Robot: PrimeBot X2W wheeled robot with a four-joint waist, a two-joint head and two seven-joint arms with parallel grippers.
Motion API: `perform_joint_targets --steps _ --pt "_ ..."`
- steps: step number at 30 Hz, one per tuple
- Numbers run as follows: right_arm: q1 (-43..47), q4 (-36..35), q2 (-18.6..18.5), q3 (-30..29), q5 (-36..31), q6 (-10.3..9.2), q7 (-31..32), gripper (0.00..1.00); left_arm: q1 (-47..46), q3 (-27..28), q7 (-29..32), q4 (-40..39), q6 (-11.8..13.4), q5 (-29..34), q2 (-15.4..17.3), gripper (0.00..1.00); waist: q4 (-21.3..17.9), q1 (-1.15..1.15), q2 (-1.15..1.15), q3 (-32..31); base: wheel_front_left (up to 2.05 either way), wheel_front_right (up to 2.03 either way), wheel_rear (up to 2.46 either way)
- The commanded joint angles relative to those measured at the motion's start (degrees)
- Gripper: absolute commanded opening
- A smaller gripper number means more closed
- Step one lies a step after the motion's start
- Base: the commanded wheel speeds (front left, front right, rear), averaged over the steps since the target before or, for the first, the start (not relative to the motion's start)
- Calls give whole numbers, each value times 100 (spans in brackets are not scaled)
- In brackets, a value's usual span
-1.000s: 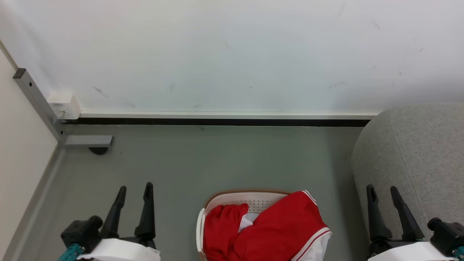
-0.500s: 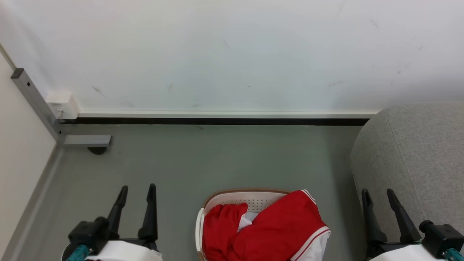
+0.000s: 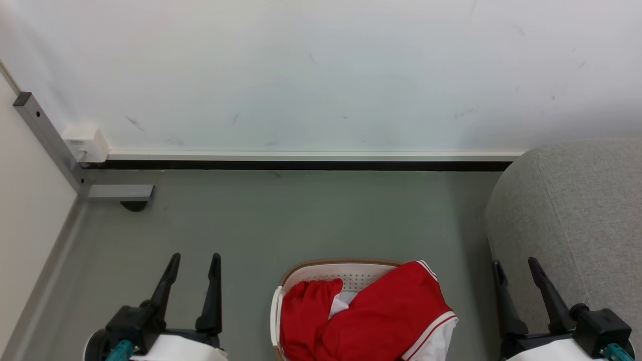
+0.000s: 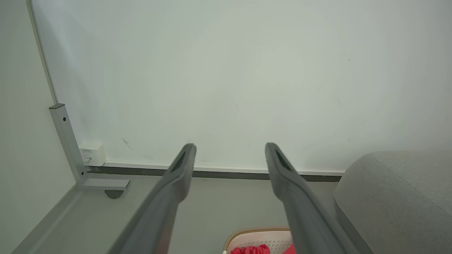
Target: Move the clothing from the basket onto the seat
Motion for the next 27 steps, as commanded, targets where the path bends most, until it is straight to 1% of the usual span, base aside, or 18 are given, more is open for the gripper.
perform_joint_targets --steps 1,7,13,27 --pt "-30 -5 -5 14 -139 -11 -59 100 -1 2 -52 -33 1 137 46 100 -2 0 0 2 0 0 0" --pt "-16 -43 1 19 -311 -12 -116 100 21 5 -103 -37 2 343 47 100 -2 0 0 3 0 0 0" --pt "3 -65 13 7 -203 -12 -105 100 20 27 -96 -25 -15 181 47 100 6 0 0 9 0 0 0" --pt "-27 -74 30 26 -141 -12 -105 100 -21 92 -96 -10 -21 104 46 100 -57 0 0 68 0 0 0"
